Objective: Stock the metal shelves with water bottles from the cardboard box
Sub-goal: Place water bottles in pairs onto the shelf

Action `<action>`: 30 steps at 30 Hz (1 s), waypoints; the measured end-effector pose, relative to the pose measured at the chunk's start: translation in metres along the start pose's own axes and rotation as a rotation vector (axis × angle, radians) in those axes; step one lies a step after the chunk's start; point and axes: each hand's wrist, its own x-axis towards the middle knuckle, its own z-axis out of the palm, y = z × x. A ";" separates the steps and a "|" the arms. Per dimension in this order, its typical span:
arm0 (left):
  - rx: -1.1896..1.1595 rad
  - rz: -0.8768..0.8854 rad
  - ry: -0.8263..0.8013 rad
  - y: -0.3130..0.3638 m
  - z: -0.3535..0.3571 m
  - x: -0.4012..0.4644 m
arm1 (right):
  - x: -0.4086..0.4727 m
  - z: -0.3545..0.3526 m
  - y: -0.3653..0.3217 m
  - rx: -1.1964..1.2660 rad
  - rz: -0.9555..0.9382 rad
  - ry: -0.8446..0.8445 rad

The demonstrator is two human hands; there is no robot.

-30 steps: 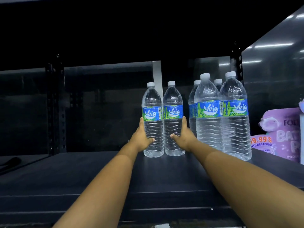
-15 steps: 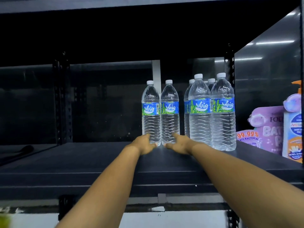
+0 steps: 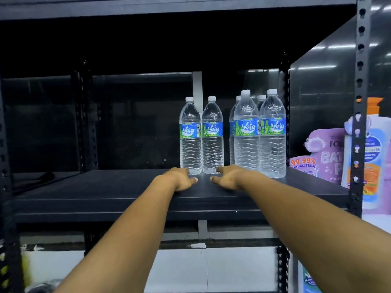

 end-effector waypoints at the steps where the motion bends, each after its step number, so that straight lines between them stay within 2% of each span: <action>1: -0.002 0.003 0.003 0.002 -0.001 -0.005 | -0.003 -0.001 0.001 -0.006 -0.002 0.003; 12: -0.001 -0.015 0.040 0.040 -0.013 -0.069 | -0.066 -0.017 0.030 -0.018 -0.056 0.035; 30: -0.029 -0.027 -0.002 0.141 -0.008 -0.213 | -0.217 -0.041 0.101 0.050 -0.076 0.011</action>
